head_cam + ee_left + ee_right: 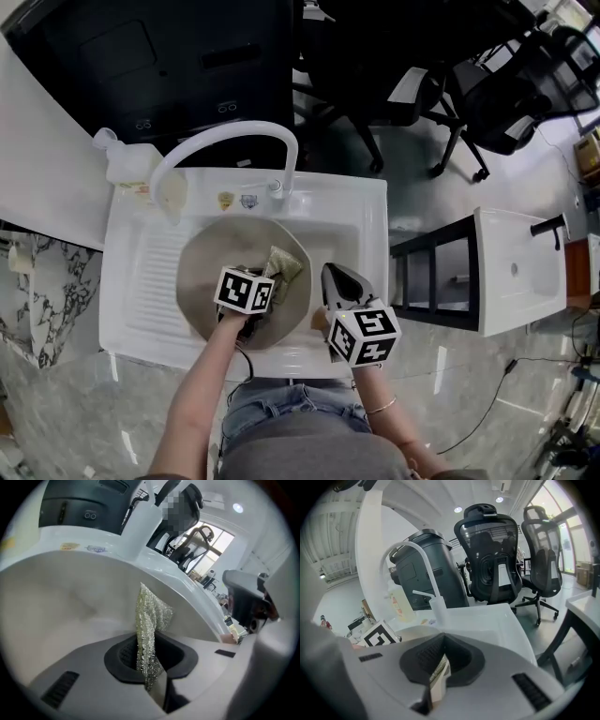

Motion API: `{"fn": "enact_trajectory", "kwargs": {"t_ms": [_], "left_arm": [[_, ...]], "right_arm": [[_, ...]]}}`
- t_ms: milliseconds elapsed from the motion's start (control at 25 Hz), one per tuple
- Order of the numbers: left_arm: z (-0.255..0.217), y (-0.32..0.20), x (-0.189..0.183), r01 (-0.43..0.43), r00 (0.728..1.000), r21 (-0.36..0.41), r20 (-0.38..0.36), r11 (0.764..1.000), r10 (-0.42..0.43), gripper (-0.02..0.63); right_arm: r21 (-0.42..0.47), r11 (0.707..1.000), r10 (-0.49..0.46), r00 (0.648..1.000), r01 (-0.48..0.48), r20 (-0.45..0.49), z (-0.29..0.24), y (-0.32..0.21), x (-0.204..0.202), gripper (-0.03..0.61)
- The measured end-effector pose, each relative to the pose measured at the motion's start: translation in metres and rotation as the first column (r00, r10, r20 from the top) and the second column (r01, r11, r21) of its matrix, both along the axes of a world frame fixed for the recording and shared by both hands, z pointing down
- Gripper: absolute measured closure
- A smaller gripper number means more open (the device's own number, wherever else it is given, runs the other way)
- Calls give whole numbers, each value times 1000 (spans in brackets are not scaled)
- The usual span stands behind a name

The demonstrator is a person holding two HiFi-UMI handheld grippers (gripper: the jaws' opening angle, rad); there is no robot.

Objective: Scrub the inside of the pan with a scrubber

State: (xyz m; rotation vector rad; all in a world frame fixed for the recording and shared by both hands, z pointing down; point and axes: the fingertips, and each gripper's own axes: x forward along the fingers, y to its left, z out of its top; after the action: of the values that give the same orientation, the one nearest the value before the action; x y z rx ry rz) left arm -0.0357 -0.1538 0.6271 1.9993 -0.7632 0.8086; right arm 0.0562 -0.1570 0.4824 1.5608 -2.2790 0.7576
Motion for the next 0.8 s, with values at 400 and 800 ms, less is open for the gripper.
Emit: {"fn": "enact_trajectory", "kwargs": {"t_ms": [400,800], "left_arm": [[16,-36,-33,191,973,72,114,979,-198,549],[12,-61,-84,285,896,238,280,929,-346,549]], "right_arm": [[-12,1000,-5,1000,5,-10,6,-11,-7,568],[-12,1000,-24,1000,24,-18,4,-11,-15,568]]}}
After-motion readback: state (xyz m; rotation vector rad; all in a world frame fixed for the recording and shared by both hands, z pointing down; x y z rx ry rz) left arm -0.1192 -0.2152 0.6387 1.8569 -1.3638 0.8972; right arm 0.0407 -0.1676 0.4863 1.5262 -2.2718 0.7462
